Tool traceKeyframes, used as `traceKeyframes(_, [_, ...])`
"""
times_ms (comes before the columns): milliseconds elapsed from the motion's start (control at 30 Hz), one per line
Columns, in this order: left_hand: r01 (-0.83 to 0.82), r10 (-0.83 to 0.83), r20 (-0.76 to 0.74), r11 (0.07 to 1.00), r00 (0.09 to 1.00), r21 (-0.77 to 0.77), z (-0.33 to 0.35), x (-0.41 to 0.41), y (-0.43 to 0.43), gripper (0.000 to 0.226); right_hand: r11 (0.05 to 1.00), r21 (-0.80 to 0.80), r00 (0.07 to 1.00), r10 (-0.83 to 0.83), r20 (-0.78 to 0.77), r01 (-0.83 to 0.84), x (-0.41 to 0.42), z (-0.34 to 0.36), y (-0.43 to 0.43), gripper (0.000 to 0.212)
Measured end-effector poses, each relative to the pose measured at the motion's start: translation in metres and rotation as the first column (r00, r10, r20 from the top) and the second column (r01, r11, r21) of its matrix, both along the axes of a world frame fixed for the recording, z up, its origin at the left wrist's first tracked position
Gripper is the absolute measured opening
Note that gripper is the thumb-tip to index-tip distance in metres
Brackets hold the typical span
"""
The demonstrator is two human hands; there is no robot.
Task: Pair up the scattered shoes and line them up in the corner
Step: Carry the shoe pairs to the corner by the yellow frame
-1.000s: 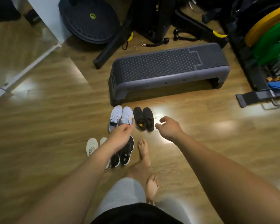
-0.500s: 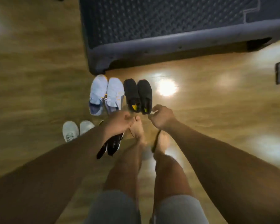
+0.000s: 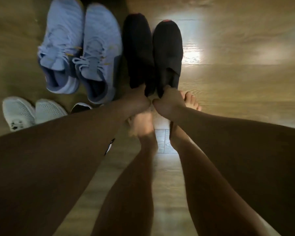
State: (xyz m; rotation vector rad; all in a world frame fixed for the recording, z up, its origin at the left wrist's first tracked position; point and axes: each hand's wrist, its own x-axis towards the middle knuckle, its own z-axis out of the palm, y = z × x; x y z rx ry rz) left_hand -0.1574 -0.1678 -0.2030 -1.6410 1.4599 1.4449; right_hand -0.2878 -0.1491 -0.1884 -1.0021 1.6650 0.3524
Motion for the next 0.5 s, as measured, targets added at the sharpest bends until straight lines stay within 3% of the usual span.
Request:
traceKeyframes(67, [-0.022, 0.02, -0.057, 0.999, 0.998, -0.036, -0.011, -0.001, 0.009, 0.044, 0.995, -0.006, 0.995, -0.095, -0.012, 0.095, 0.007, -0.016, -0.006, 0.019])
traceKeyframes(200, [-0.03, 0.03, -0.049, 1.0, 0.998, 0.008, -0.017, -0.001, 0.018, 0.064, 0.975, -0.001, 0.975, -0.222, -0.031, 0.222, 0.01, -0.029, -0.022, 0.043])
traceKeyframes(300, [-0.016, 0.015, -0.068, 1.0, 0.998, -0.013, -0.009, 0.001, 0.019, 0.061, 0.998, 0.011, 0.991, -0.058, -0.121, 0.059, 0.019, -0.026, -0.027, 0.049])
traceKeyframes(400, [0.003, -0.011, -0.148, 0.998, 0.989, -0.055, 0.004, 0.007, 0.019, 0.053, 0.998, 0.058, 0.981, 0.048, -0.187, -0.038, 0.022, -0.027, -0.032, 0.036])
traceKeyframes(500, [-0.087, 0.04, -0.168, 0.954, 0.985, -0.285, 0.017, 0.021, 0.019, 0.029, 0.984, 0.176, 0.978, 0.047, -0.203, -0.011, 0.023, -0.025, -0.046, 0.025])
